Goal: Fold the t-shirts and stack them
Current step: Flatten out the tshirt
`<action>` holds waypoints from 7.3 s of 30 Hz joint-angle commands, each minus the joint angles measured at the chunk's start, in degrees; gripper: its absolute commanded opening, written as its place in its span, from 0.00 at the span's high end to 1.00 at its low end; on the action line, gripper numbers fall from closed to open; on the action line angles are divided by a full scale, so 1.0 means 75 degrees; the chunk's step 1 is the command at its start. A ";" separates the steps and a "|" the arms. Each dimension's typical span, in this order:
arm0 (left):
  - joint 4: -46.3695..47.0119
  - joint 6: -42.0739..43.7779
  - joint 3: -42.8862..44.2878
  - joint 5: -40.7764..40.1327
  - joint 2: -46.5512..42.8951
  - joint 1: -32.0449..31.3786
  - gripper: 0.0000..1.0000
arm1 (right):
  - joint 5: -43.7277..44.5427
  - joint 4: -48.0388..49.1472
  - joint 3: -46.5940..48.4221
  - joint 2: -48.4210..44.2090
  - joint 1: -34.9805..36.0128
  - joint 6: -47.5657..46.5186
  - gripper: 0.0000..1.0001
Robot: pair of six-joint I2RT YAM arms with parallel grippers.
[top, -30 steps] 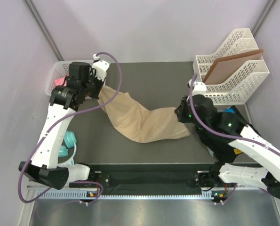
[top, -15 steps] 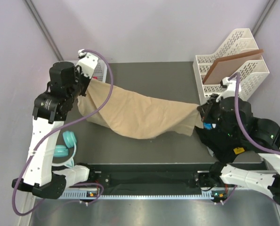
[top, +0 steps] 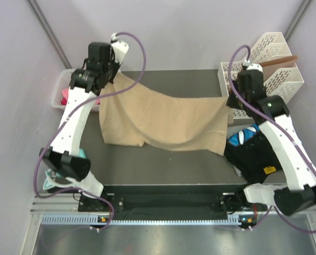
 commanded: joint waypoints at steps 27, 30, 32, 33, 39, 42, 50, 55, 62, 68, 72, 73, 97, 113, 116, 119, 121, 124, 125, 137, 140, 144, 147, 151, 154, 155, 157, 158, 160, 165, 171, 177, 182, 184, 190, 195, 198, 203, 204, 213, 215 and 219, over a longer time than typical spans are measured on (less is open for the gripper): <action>-0.3633 0.1276 -0.5851 0.3394 -0.5756 0.0040 0.69 | -0.3800 -0.1736 -0.5016 -0.5374 -0.0078 0.0569 0.57; -0.4067 0.1616 -0.5500 0.3711 -0.5627 0.0028 0.55 | -0.3812 -0.2264 -0.4677 -0.5470 -0.0067 0.0476 0.47; -0.4185 0.1804 -0.5150 0.3944 -0.5382 0.0028 0.49 | -0.3555 -0.2277 -0.4267 -0.5201 -0.0078 0.0417 0.46; -0.4348 0.2014 -0.5031 0.4051 -0.5276 0.0028 0.49 | -0.3438 -0.2207 -0.4150 -0.4921 -0.0090 0.0370 0.46; -0.1930 0.1154 -0.5543 0.2606 -0.4584 0.0028 0.51 | -0.2700 -0.0264 -0.4359 -0.3400 -0.0090 0.0347 0.46; 0.0322 0.0810 -0.6493 0.1569 -0.3953 0.0040 0.60 | -0.2209 0.0686 -0.4337 -0.2287 -0.0102 0.0289 0.48; 0.1402 0.0165 -0.5933 0.1683 -0.1353 0.0683 0.66 | -0.1833 0.1461 -0.3142 -0.0561 -0.0113 0.0581 0.41; 0.1744 -0.0233 -0.5184 0.1731 -0.0448 0.1188 0.61 | -0.1527 0.1590 -0.2860 0.0366 -0.0172 0.0370 0.34; 0.2096 -0.0374 -0.5018 0.1778 0.0478 0.1376 0.61 | -0.1527 0.2035 -0.3012 0.1233 -0.0453 0.0358 0.28; 0.1874 -0.0679 -0.4667 0.2551 0.1029 0.1703 0.62 | -0.1785 0.2387 -0.3141 0.2065 -0.0758 0.0323 0.29; 0.1768 -0.0656 -0.4538 0.2681 0.1275 0.1786 0.61 | -0.1983 0.2610 -0.3223 0.2592 -0.0863 0.0358 0.31; 0.1768 -0.0656 -0.4526 0.2704 0.1345 0.1798 0.61 | -0.2019 0.2726 -0.3246 0.2674 -0.0863 0.0370 0.32; 0.1897 -0.0819 -0.3495 0.2435 0.3127 0.2044 0.51 | -0.2206 0.3418 -0.3551 0.3788 -0.0863 0.0358 0.39; 0.1194 -0.0222 -0.4350 0.3324 0.3174 0.2044 0.61 | -0.2335 0.3606 -0.4043 0.3566 -0.0863 0.0475 0.54; 0.1076 -0.0199 -0.4514 0.3489 0.3163 0.2044 0.64 | -0.2359 0.3630 -0.4102 0.3461 -0.0863 0.0522 0.56; 0.1111 -0.0199 -0.4620 0.3489 0.3081 0.2044 0.70 | -0.2370 0.3618 -0.4114 0.3379 -0.0852 0.0522 0.69; 0.1088 -0.0199 -0.4620 0.3466 0.2940 0.2044 0.86 | -0.2370 0.3548 -0.4078 0.3309 -0.0863 0.0510 0.88; 0.0971 -0.0233 -0.4421 0.3477 0.2624 0.2056 1.00 | -0.2370 0.3419 -0.3962 0.3063 -0.0852 0.0510 1.00; 0.0925 -0.0222 -0.4258 0.3489 0.2542 0.2044 1.00 | -0.2359 0.3372 -0.3903 0.2888 -0.0875 0.0522 1.00; 0.1929 -0.0187 -0.5319 0.2939 0.0972 0.2056 0.73 | -0.2359 0.3254 -0.3973 0.2781 -0.0863 0.0475 0.93; 0.2692 -0.0175 -0.5849 0.2587 0.0936 0.2044 0.69 | -0.2370 0.3301 -0.4078 0.2781 -0.0863 0.0487 0.93; 0.2987 -0.0222 -0.5874 0.2493 0.1275 0.2044 0.68 | -0.2359 0.3313 -0.4102 0.2734 -0.0852 0.0475 0.93; 0.3045 -0.0362 -0.5745 0.2470 0.1568 0.2044 0.68 | -0.2347 0.3313 -0.4113 0.2676 -0.0863 0.0463 0.91; 0.3548 -0.0596 -0.5826 0.2364 0.1581 0.2266 0.67 | -0.2324 0.3302 -0.4184 0.2559 -0.0863 0.0452 0.90; 0.4052 -0.0761 -0.6013 0.2282 0.1394 0.2267 0.66 | -0.2324 0.3313 -0.4230 0.2511 -0.0852 0.0405 0.90; 0.4181 -0.0807 -0.6084 0.2212 0.1335 0.2278 0.66 | -0.2324 0.3302 -0.4254 0.2511 -0.0863 0.0417 0.90; 0.4532 -0.0890 -0.6248 0.2165 0.1195 0.2267 0.66 | -0.2347 0.3325 -0.4301 0.2488 -0.0852 0.0405 0.90; 0.4661 -0.0925 -0.6295 0.2130 0.1159 0.2267 0.65 | -0.2347 0.3325 -0.4324 0.2476 -0.0852 0.0393 0.90; 0.4803 -0.0972 -0.6377 0.2048 0.1193 0.2267 0.61 | -0.2347 0.3360 -0.4371 0.2476 -0.0863 0.0382 0.90; 0.4674 -0.0844 -0.6377 0.2106 0.1568 0.2267 0.60 | -0.2370 0.3372 -0.4383 0.2453 -0.0863 0.0381 0.90; 0.4288 -0.0773 -0.6085 0.2411 0.2189 0.2278 0.60 | -0.2359 0.3313 -0.4395 0.2301 -0.0863 0.0381 0.91; 0.3843 -0.0703 -0.5757 0.2797 0.2565 0.2278 0.64 | -0.2371 0.3243 -0.4395 0.2066 -0.0863 0.0370 0.94; 0.3385 -0.0527 -0.5616 0.3055 0.2635 0.2278 0.67 | -0.2359 0.3149 -0.4348 0.1879 -0.0863 0.0393 0.95; 0.3280 -0.0433 -0.5651 0.3091 0.2577 0.2255 0.70 | -0.2371 0.3137 -0.4348 0.1820 -0.0863 0.0417 0.97; 0.2858 -0.0269 -0.5628 0.3360 0.2227 0.2302 1.00 | -0.2370 0.3114 -0.4395 0.1679 -0.0863 0.0440 1.00; 0.2460 -0.0339 -0.5278 0.3419 0.1383 0.2349 1.00 | -0.2371 0.2985 -0.4231 0.1574 -0.0863 0.0393 1.00; 0.2214 -0.0316 -0.5089 0.3547 0.1113 0.2360 1.00 | -0.2161 0.3008 -0.4114 0.1806 -0.0852 0.0300 0.68; 0.2178 -0.0292 -0.5182 0.3443 0.1053 0.2372 1.00 | -0.1785 0.2997 -0.3553 0.2674 -0.0887 0.0147 0.39; 0.2190 -0.0292 -0.5206 0.3419 0.1041 0.2372 1.00 | -0.1761 0.3020 -0.3493 0.2907 -0.0875 0.0147 0.39; 0.2225 -0.0234 -0.5323 0.3407 0.1053 0.2536 1.00 | -0.1773 0.3313 -0.3281 0.3811 -0.0887 0.0088 0.47; 0.2237 -0.0222 -0.5335 0.3419 0.1065 0.2560 1.00 | -0.1773 0.3383 -0.3328 0.3917 -0.0875 0.0088 0.58; 0.2202 -0.0234 -0.5323 0.3419 0.1053 0.2583 1.00 | -0.1937 0.3442 -0.3340 0.3976 -0.0887 0.0124 0.95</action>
